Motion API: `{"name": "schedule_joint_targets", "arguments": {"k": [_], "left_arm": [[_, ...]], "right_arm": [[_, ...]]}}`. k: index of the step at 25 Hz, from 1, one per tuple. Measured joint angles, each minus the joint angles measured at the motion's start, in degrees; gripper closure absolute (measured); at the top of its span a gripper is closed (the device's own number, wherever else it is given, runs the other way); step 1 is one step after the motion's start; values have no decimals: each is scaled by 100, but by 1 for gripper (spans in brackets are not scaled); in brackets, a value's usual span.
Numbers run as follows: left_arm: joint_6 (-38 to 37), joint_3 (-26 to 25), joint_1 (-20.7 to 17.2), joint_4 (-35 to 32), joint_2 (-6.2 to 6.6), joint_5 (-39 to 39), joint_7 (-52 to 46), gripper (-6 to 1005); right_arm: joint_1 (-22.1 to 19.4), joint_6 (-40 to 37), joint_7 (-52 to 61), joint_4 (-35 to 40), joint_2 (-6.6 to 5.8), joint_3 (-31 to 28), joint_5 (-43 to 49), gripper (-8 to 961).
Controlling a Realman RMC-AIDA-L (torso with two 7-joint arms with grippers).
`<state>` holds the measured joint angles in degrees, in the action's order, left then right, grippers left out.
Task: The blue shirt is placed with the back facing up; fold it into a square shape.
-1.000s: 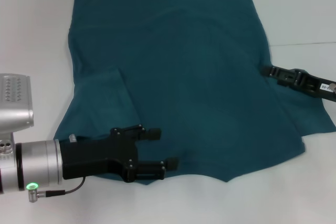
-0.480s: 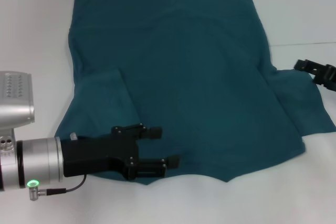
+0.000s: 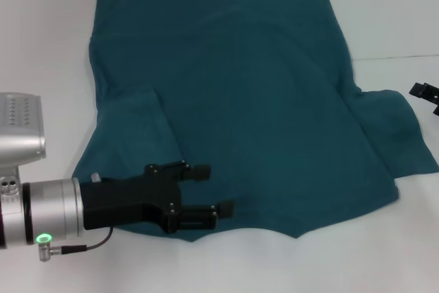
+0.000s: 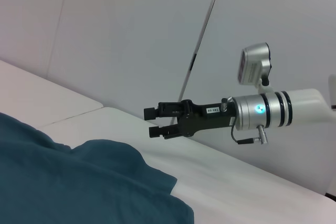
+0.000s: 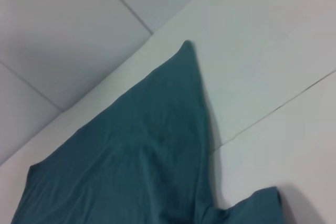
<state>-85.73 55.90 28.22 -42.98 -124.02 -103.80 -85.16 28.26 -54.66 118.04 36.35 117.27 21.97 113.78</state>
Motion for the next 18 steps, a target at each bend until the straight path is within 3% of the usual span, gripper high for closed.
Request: {"name": "schedule_joint_targets", "arguments": {"k": [6,18], "left_arm": [[4,0,17,0,4,0,-33,111],[4,-9,34,-4,9,0,-109,111]], "right_arm": [[-21,292,-276,-122,126,-9,-204,54],[87,546,-141,-527,-75,188,-164,56]]}}
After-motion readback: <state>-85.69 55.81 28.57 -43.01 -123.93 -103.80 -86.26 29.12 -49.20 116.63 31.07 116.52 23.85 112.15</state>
